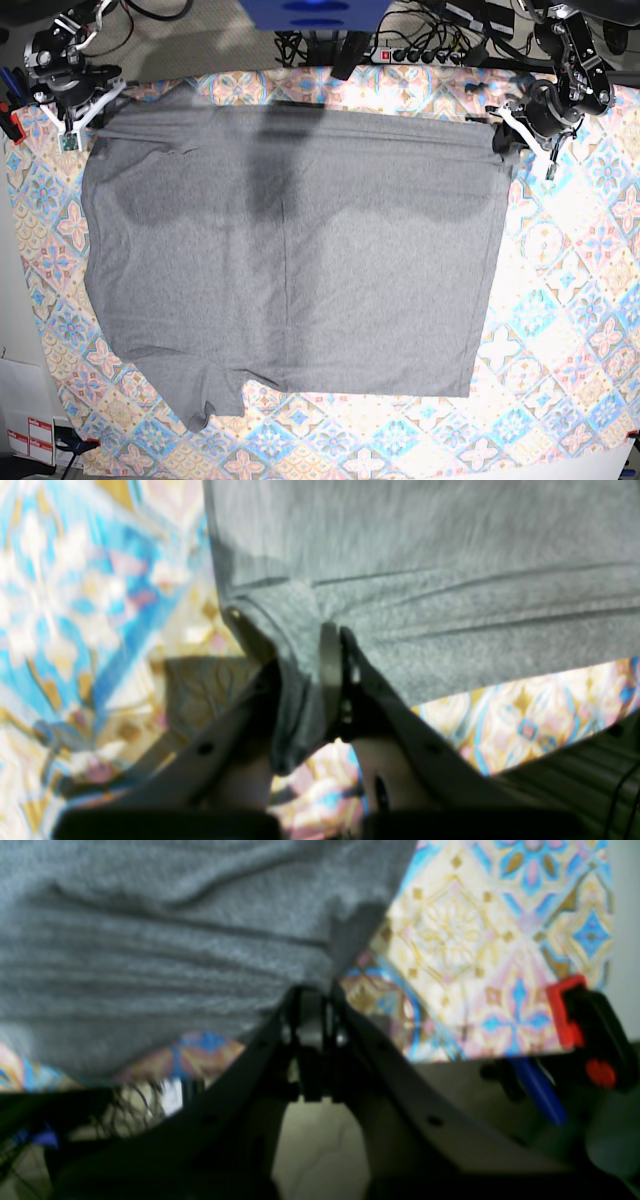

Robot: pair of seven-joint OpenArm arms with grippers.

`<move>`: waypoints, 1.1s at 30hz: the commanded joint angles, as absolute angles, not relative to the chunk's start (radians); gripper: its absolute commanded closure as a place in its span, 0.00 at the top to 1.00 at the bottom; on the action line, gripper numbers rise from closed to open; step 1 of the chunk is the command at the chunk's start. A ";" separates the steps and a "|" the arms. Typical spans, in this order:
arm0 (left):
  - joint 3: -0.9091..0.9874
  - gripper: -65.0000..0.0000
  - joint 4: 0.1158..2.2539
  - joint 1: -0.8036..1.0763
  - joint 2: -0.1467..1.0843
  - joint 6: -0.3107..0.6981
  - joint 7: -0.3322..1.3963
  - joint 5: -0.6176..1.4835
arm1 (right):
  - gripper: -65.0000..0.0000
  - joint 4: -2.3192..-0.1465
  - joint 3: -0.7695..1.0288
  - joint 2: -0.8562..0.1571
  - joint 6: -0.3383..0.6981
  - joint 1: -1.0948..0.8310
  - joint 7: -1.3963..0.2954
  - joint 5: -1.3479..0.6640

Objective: Fold the T-shirt properly
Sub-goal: 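Lift the shoulder edge and pull it toward the hem with both grippers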

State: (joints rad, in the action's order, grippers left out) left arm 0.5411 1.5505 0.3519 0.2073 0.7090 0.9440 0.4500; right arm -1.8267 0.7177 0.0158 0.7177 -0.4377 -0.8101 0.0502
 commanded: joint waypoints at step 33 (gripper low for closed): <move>0.547 0.00 1.563 -0.010 0.148 0.698 1.106 0.101 | 0.00 -1.819 0.550 0.010 0.698 -0.157 -0.803 0.400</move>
